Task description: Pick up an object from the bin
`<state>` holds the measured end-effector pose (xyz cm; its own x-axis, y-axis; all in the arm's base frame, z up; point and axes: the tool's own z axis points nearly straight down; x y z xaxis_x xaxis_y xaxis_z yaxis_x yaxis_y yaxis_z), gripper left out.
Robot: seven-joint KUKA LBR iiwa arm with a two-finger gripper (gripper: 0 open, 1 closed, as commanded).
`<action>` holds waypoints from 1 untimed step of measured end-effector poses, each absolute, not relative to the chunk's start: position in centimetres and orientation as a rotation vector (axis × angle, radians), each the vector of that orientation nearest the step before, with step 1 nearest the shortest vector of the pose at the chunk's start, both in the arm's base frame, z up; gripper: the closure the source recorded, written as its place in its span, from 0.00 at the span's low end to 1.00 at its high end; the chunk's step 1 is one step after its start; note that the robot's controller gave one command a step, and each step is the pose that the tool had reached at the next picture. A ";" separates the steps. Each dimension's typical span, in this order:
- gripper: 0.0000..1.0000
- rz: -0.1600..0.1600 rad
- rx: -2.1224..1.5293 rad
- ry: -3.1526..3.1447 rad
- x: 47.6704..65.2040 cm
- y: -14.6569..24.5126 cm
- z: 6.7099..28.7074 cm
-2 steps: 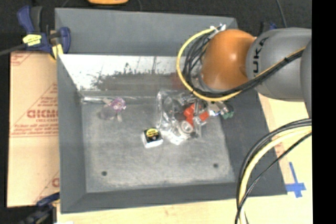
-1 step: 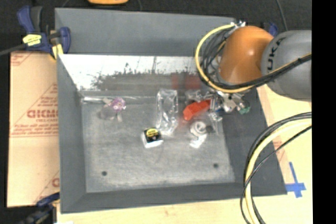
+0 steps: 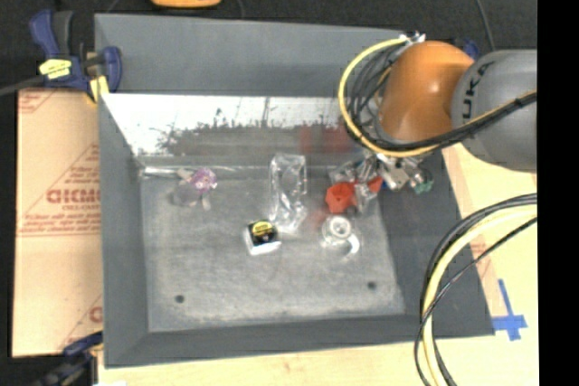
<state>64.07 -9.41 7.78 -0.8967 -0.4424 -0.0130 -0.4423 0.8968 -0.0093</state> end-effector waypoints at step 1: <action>1.00 -0.009 -0.700 3.050 62.3 -10.3 24.5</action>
Offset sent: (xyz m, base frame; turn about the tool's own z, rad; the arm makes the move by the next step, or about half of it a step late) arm -0.0204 -0.0074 0.1609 0.0010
